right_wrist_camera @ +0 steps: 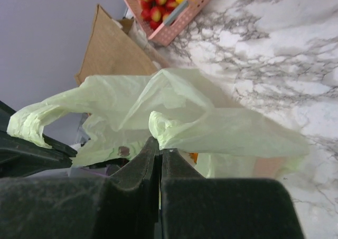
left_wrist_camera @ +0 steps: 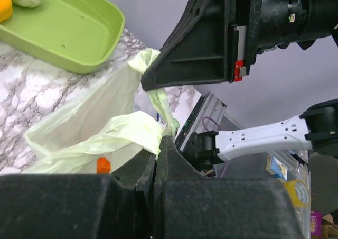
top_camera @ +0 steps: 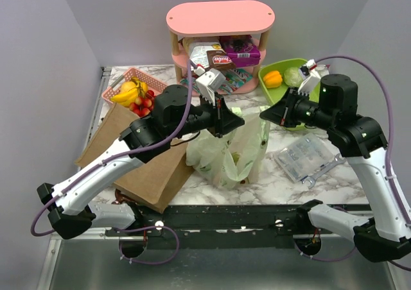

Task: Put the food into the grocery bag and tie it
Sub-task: Adjust the grocery bag at the center of the board.

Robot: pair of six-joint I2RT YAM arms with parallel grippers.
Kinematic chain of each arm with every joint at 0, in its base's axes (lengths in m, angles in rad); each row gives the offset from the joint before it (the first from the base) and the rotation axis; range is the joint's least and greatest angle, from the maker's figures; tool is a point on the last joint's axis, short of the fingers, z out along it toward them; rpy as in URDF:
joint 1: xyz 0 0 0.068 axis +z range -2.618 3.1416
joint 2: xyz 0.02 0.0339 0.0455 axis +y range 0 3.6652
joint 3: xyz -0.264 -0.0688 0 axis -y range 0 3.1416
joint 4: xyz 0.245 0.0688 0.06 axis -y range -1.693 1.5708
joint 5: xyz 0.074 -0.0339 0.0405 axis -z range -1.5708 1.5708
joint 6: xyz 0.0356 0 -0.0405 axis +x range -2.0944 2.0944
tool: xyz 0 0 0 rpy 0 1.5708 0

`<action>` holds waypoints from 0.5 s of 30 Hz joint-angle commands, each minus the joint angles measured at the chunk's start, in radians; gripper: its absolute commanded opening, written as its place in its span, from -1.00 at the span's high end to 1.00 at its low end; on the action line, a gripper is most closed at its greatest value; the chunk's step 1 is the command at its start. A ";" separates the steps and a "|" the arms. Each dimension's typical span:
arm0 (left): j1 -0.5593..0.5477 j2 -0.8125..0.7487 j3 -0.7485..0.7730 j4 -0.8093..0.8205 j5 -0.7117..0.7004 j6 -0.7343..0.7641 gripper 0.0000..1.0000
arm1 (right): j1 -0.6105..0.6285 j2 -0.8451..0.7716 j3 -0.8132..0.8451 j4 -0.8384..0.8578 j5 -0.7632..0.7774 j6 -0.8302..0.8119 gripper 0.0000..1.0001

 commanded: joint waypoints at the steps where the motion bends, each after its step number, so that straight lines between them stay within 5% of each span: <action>1: 0.011 -0.046 -0.086 0.097 0.061 -0.021 1.00 | 0.004 -0.015 -0.109 0.110 -0.199 0.021 0.94; 9: 0.014 -0.078 -0.134 0.093 0.124 0.010 1.00 | 0.004 0.014 -0.221 0.228 -0.471 0.045 0.94; 15: 0.017 -0.098 -0.118 0.036 0.138 0.064 0.62 | 0.004 0.043 -0.250 0.319 -0.561 0.082 0.93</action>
